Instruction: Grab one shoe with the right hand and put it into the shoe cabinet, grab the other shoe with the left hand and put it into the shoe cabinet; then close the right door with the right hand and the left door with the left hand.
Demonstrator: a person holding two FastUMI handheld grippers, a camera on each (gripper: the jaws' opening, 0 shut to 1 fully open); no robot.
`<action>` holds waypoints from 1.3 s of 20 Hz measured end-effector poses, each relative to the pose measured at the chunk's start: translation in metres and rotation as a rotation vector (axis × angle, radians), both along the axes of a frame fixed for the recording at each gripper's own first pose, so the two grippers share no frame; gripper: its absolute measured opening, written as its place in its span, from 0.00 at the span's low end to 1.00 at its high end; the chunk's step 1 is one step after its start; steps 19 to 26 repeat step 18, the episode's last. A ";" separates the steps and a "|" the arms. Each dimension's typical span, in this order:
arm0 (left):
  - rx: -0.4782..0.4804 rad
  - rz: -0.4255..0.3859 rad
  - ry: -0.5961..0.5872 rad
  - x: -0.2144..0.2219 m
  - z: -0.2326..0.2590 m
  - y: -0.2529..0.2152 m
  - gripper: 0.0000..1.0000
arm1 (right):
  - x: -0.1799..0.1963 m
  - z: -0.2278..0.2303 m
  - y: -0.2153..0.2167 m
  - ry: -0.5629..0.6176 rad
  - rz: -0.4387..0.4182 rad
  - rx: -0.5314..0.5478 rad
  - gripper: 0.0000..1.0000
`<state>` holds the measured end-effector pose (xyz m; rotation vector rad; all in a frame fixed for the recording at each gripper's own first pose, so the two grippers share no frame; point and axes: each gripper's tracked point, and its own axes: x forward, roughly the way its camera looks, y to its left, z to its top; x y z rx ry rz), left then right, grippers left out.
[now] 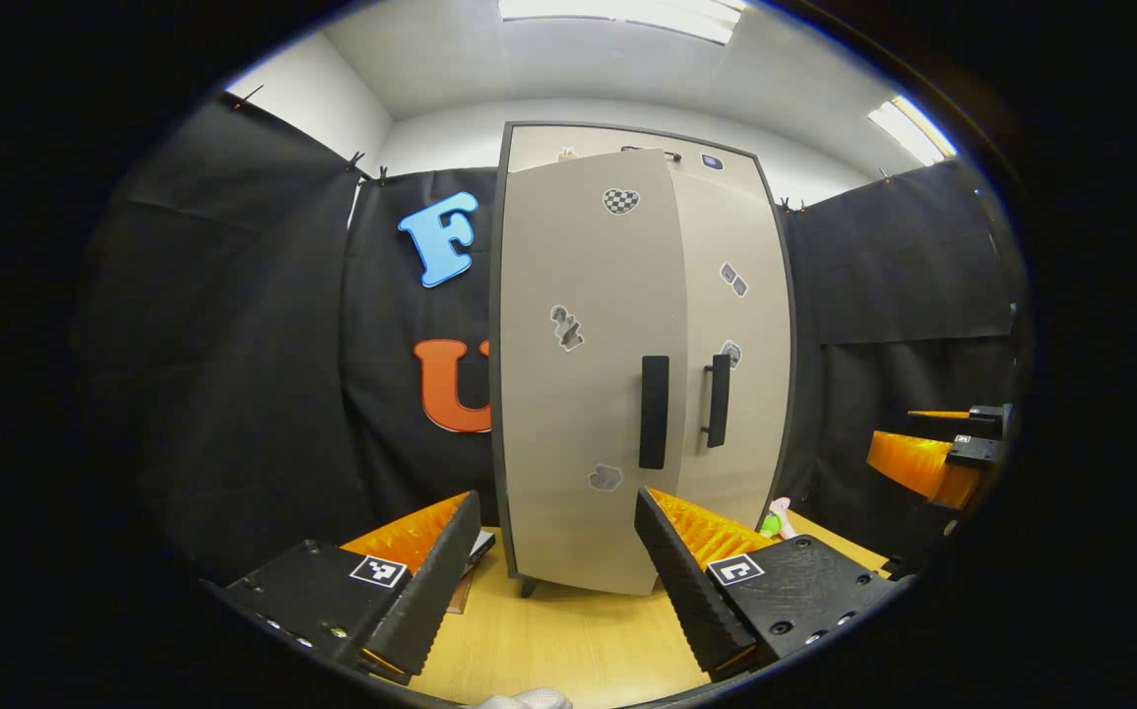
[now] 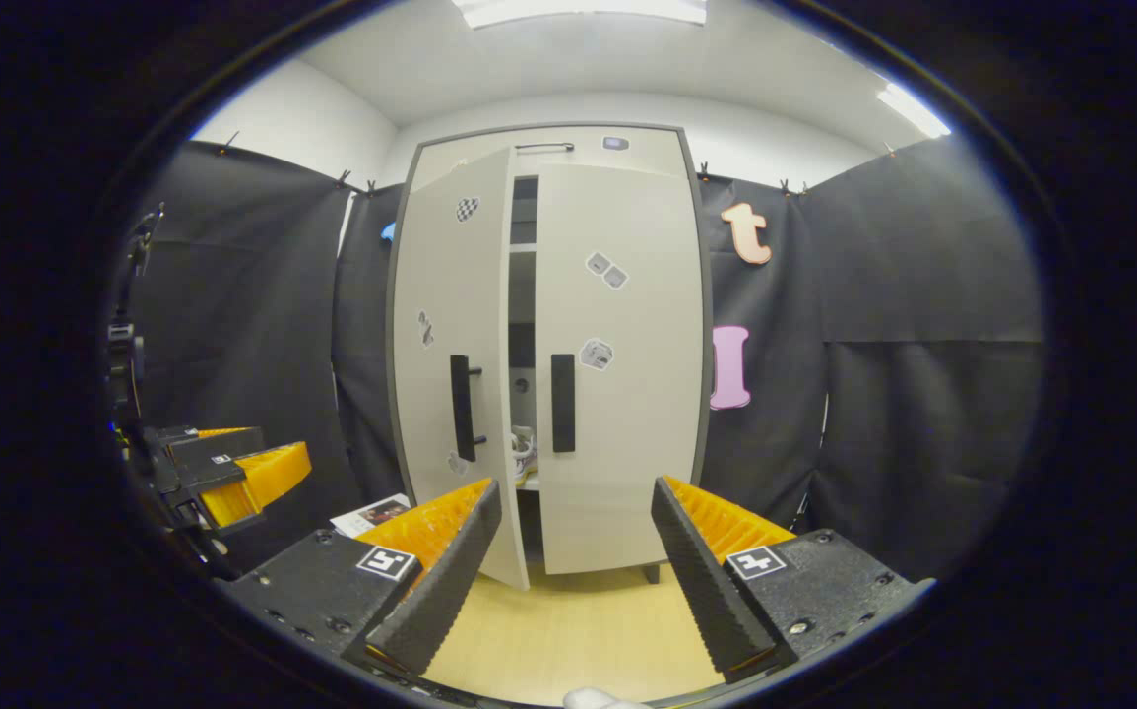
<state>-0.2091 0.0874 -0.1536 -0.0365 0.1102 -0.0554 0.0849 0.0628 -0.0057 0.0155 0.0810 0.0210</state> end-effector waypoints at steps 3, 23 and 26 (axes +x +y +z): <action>0.016 0.010 -0.005 -0.015 -0.001 0.002 0.95 | -0.004 -0.005 -0.002 0.001 -0.012 0.005 1.00; 0.039 0.046 -0.021 -0.034 0.004 0.006 0.95 | -0.017 -0.011 -0.013 0.009 -0.033 -0.002 0.99; 0.039 0.046 -0.021 -0.034 0.004 0.006 0.95 | -0.017 -0.011 -0.013 0.009 -0.033 -0.002 0.99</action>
